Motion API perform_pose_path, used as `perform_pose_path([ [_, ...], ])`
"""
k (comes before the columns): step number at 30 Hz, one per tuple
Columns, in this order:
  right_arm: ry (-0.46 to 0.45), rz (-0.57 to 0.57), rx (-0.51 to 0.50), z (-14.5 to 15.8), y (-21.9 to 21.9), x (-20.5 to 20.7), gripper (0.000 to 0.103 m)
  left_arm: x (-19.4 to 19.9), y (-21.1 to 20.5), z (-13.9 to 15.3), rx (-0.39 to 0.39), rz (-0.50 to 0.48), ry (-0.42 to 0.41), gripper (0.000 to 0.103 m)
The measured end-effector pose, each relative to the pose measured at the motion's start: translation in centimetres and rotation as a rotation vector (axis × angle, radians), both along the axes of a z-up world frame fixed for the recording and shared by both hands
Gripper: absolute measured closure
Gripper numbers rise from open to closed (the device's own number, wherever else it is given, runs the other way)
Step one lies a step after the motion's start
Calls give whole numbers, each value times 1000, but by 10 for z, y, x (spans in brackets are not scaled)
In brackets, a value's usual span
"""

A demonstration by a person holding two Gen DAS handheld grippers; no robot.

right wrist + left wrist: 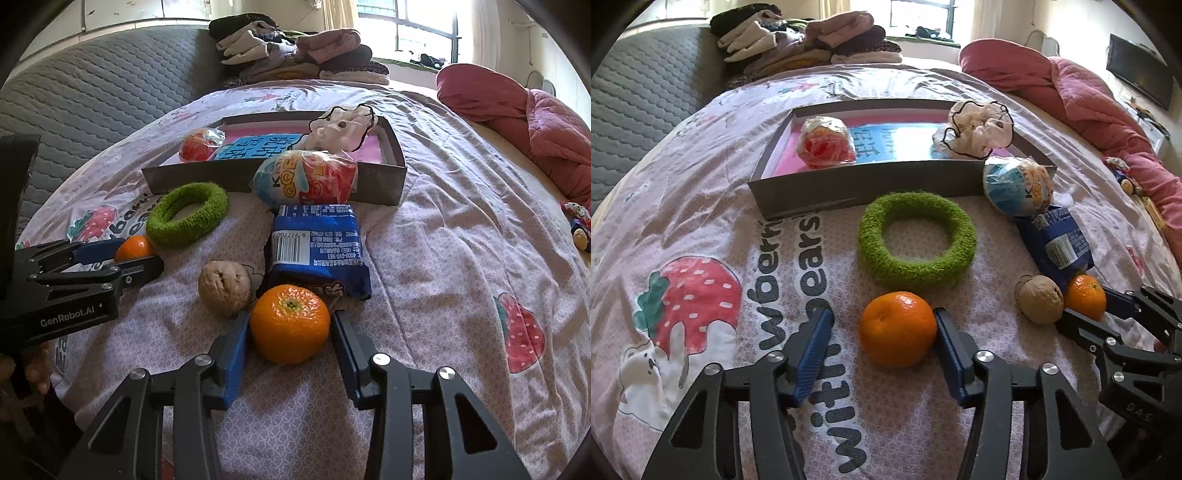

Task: Organize objects
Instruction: 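Close the left tool on its orange while the right tool grips the other orange, then lift the orange with the left tool while the right tool lifts its orange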

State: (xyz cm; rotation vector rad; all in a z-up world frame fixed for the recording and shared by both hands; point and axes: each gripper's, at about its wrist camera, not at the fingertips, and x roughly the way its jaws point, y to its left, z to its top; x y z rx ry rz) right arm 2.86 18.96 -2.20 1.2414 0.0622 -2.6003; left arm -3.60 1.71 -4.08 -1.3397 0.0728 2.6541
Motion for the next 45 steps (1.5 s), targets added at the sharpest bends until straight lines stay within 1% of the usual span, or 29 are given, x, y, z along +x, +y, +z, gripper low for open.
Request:
perform_pose_path([
  [3,1,4,2,0,-1,0,62,1,2,-1,-1,-8,-1,52],
  [5,2,7,3,0,-1,0,62,1,3,0,8,-16,-1,58],
  [8,4,11,5,1,-1,1,62,2,5,0,9,-27,-1,64],
  [11,8,20,4,2,-2,2,63,3,7,1,3,-32,1,64],
  [15,7,33,-16,4,0,5,63,5,7,3,16,-37,0,64],
  [20,40,50,-46,12,2,9,63,9,9,6,19,-46,5,64],
  [26,74,60,-77,22,1,10,63,16,14,18,12,-54,53,64],
  [36,104,70,-84,31,-9,7,63,19,19,28,15,-62,86,64],
  [45,137,64,-77,40,-15,2,63,17,16,32,7,-37,107,64],
])
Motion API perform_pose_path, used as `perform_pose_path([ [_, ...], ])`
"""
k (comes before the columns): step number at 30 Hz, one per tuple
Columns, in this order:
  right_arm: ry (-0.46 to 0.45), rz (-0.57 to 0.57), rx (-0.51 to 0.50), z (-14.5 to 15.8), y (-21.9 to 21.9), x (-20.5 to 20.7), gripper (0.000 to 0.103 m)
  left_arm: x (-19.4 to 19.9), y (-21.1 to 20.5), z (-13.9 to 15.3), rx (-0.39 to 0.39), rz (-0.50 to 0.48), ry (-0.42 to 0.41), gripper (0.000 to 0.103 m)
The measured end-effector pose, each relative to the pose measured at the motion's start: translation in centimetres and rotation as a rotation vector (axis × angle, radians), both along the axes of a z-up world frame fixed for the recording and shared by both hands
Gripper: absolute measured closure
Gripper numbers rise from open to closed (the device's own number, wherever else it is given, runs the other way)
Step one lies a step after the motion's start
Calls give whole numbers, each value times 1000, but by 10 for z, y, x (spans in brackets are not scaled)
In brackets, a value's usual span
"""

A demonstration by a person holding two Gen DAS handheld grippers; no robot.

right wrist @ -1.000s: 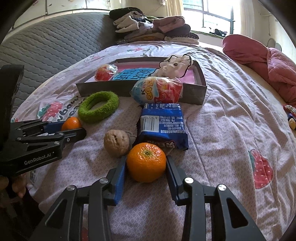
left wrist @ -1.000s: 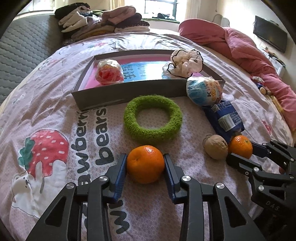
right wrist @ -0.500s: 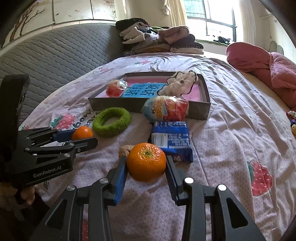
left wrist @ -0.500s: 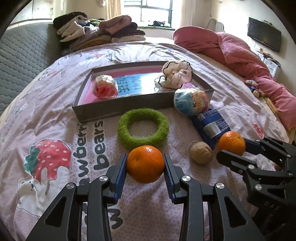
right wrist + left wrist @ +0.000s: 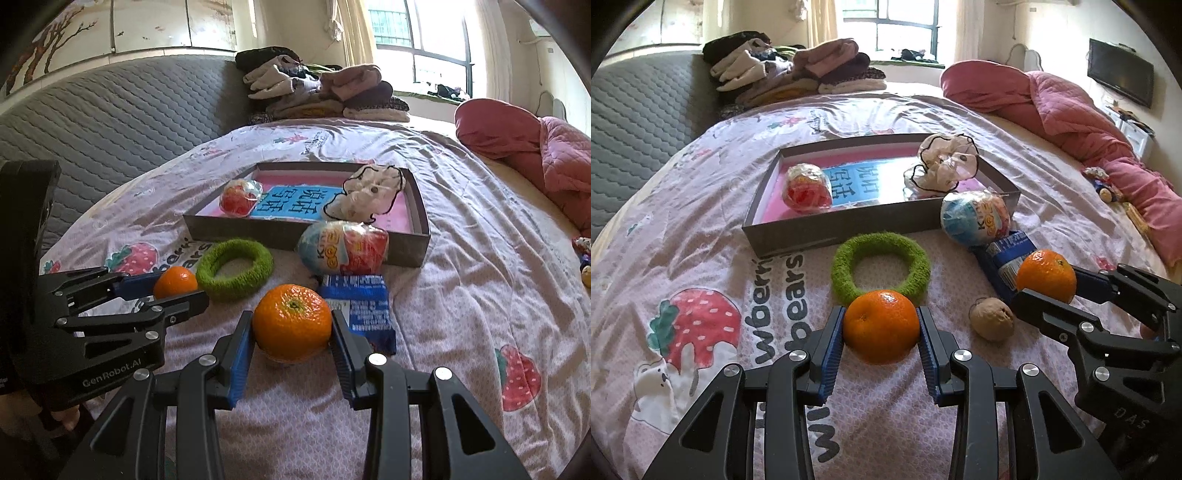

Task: Organize objects
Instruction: 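Lift the orange with the left tool while the right tool lifts its orange, then carry the orange with the left tool while the right tool carries its orange over the tray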

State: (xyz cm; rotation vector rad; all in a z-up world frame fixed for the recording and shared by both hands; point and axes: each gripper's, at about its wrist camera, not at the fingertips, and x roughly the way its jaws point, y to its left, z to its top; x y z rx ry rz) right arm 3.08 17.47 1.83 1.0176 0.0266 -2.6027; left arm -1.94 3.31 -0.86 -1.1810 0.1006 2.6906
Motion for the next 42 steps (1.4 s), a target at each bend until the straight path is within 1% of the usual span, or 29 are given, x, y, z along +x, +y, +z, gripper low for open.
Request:
perform_pose_path([
  [13,12,-8,0,3,-7,-4,63,-4,-2,5,-2,29,10,64],
  [21,28,-31,-6,7,-5,-9,63,-7,-3,10,-5,47,24,64],
  [28,62,-56,-8,16,-2,-15,63,-11,-11,23,-10,82,70,64],
  [42,110,-100,-6,28,2,-26,63,-21,-8,36,-17,114,115,64],
])
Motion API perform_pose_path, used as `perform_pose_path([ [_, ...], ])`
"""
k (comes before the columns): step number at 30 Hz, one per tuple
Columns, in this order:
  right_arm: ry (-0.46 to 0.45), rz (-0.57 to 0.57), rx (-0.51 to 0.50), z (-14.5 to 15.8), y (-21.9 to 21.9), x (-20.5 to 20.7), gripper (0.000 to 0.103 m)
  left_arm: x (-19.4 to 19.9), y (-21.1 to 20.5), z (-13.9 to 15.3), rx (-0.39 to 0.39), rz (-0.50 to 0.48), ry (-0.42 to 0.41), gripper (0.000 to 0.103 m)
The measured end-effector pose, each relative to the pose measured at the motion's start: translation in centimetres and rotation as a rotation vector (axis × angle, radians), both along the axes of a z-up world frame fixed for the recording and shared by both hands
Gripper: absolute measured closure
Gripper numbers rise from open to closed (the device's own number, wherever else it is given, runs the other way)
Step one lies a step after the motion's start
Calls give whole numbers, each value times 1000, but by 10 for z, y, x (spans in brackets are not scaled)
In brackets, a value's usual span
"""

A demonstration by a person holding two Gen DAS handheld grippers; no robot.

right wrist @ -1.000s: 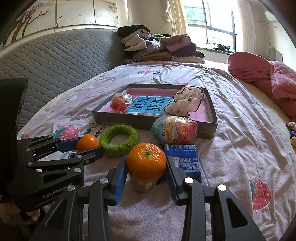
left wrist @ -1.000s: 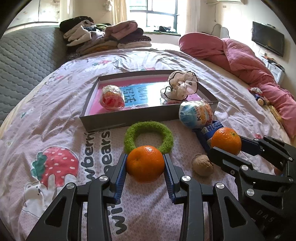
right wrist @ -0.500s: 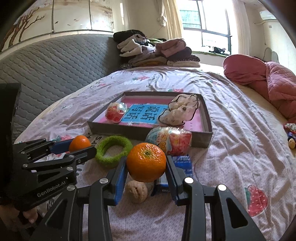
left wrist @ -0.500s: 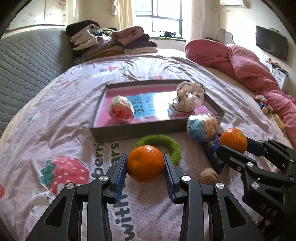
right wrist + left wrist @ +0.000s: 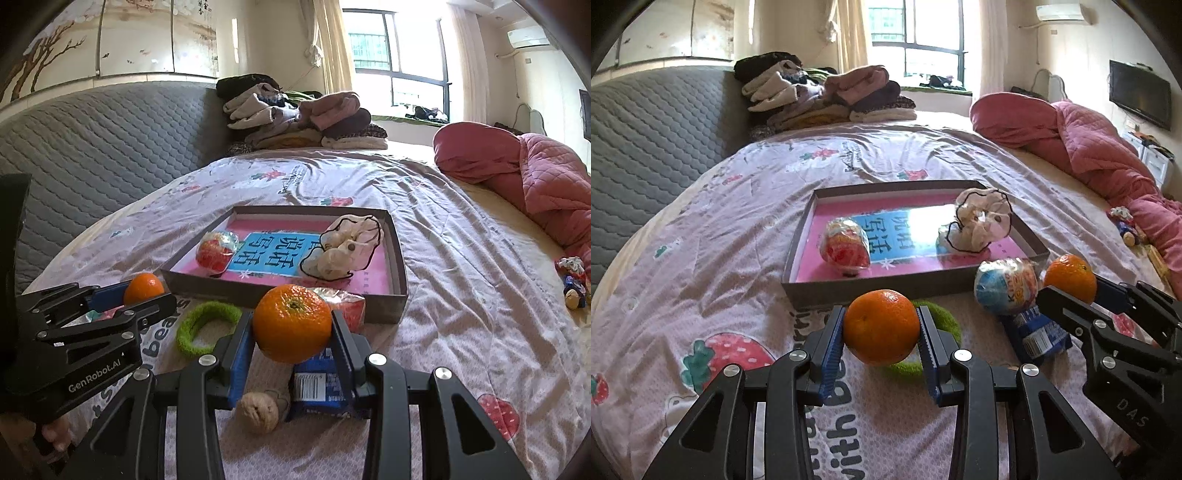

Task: Organize objects
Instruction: 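Carry the orange with the left tool while the right tool carries its orange over the tray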

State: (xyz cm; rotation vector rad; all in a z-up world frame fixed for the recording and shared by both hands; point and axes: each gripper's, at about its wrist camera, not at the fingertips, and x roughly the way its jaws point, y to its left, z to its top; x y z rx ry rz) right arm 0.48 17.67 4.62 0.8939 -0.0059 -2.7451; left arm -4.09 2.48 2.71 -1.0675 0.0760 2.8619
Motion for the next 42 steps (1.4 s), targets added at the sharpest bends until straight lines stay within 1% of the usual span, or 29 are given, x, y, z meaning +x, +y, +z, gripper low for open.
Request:
perform_pose_path([
  [3,7,-12,1,2,2,-2,63,-2,1,2,-12,9,9,64],
  [17,55,-42,-2,15,7,-4,63,-8,7,8,-22,12,28,64],
  [23,80,-55,15,20,5,-6,63,-11,10,12,-37,19,46,64],
  [42,121,-52,6,39,0,-14,63,-24,9,23,-55,40,74,64],
])
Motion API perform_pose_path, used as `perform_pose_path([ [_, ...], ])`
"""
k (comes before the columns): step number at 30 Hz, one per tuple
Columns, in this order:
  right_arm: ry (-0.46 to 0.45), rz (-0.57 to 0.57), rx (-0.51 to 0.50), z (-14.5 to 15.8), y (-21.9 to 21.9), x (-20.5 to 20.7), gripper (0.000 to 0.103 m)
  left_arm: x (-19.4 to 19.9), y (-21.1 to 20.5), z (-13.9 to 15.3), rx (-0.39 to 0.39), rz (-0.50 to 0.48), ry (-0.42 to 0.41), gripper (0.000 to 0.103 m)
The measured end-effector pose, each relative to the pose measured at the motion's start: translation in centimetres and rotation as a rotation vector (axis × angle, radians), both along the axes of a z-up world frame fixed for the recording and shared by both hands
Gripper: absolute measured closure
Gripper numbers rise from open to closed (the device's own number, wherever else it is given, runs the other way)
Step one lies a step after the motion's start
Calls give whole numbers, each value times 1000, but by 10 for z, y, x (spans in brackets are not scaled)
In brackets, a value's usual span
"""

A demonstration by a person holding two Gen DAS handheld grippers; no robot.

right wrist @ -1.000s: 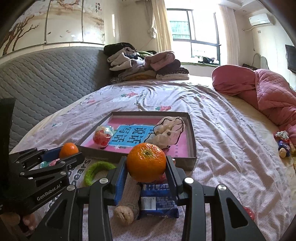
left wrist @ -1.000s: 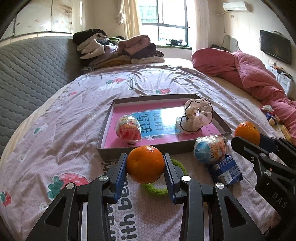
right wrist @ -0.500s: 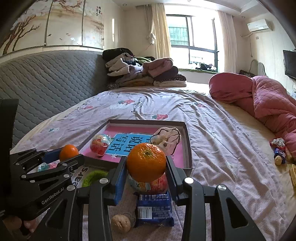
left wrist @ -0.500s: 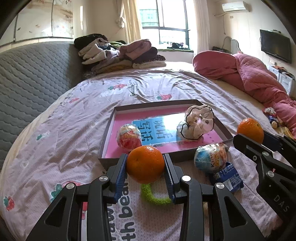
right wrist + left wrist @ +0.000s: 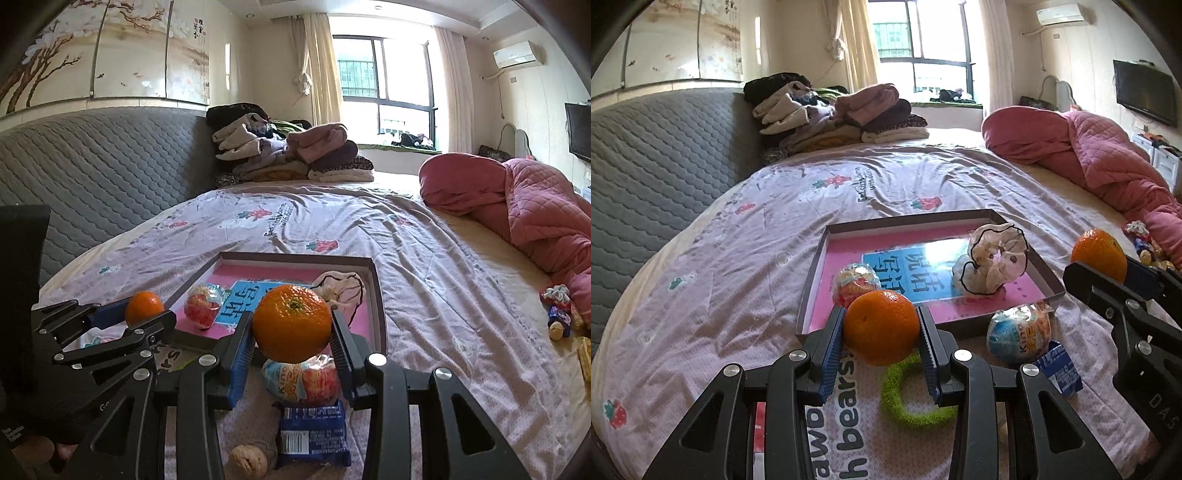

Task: Organize objects
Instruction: 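Carry the orange with the left tool while the right tool carries its orange over the tray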

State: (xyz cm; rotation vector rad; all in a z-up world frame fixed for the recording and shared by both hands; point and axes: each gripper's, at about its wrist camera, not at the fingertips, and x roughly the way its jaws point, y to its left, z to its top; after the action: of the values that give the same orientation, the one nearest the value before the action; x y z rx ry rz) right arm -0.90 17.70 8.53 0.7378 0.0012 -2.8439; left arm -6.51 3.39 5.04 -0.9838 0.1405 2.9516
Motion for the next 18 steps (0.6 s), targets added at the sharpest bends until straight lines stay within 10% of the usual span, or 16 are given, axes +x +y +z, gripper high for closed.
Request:
perform_pose_path([
  [18,39,-15,2,20,3,-19,63,-23,3,15,-2,21,11,64],
])
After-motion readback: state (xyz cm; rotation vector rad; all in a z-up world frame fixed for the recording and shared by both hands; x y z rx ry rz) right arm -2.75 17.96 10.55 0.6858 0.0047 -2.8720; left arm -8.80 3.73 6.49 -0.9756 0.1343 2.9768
